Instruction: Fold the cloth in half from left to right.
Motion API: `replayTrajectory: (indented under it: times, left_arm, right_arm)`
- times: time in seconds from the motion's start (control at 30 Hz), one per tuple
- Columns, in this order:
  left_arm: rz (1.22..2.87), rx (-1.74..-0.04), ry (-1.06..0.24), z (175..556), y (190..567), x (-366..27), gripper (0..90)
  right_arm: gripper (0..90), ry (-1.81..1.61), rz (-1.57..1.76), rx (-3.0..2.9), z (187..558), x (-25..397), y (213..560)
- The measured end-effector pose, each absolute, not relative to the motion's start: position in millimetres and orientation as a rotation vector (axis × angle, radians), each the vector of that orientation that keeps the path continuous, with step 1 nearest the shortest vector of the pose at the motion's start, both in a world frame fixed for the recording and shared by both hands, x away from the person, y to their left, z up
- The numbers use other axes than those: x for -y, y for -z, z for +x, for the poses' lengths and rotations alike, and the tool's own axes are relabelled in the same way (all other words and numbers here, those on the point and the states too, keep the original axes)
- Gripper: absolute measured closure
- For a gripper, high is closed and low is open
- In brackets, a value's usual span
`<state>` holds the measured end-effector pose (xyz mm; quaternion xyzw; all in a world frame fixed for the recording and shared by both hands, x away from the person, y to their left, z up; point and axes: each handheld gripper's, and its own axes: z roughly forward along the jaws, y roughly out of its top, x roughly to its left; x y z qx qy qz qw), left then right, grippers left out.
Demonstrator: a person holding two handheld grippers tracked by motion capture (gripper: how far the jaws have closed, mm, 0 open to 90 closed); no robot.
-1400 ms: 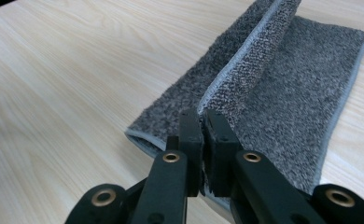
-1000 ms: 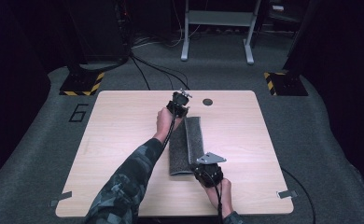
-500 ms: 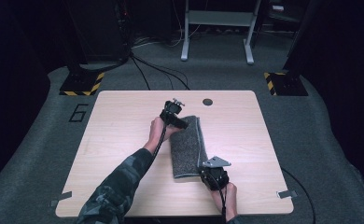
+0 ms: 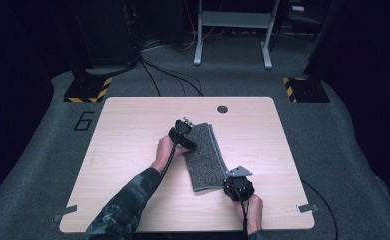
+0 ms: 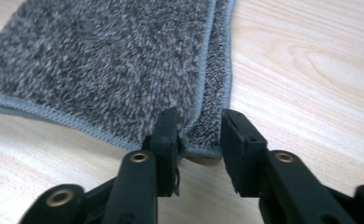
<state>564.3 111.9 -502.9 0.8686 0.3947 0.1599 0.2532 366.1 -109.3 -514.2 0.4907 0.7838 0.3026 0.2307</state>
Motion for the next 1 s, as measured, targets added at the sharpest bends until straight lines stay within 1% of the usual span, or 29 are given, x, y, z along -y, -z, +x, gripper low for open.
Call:
replayTrajectory:
  times: [0.13,0.33,0.43,0.47,0.57,0.6,0.63,0.67,0.83,1.0]
  left_arm:
    - [2.332,-1.086,-0.422,560,499,-116,20.7]
    - [2.314,-1.055,-0.390,538,493,-128,18.6]
    - [2.320,-1.037,-0.371,524,494,-134,18.3]
    - [2.325,-1.035,-0.367,518,495,-135,18.5]
    - [2.314,-1.027,-0.348,504,498,-141,18.2]
    - [2.317,-1.026,-0.333,497,500,-145,18.1]
    - [2.313,-1.025,-0.331,493,501,-146,17.9]
    - [2.309,-1.028,-0.332,488,502,-148,17.8]
    - [2.300,-1.015,-0.339,468,502,-156,16.7]
    - [2.334,-0.971,-0.409,448,506,-151,15.6]
  right_arm:
    - [69.3,-0.854,1.361,-2.178,366,109,514]
    - [68.9,-0.920,1.354,-2.242,363,104,515]
    - [67.1,-0.915,1.344,-2.264,359,99,513]
    - [64.0,-0.911,1.348,-2.273,359,98,513]
    - [45.4,-0.949,1.374,-2.236,363,102,508]
    - [42.2,-0.956,1.388,-2.215,365,102,507]
    - [34.6,-0.975,1.384,-2.208,370,104,503]
    - [31.1,-0.983,1.397,-2.202,374,104,502]
    - [18.5,-0.958,1.370,-2.220,402,100,499]
    - [14.0,-0.870,1.366,-2.201,427,95,504]
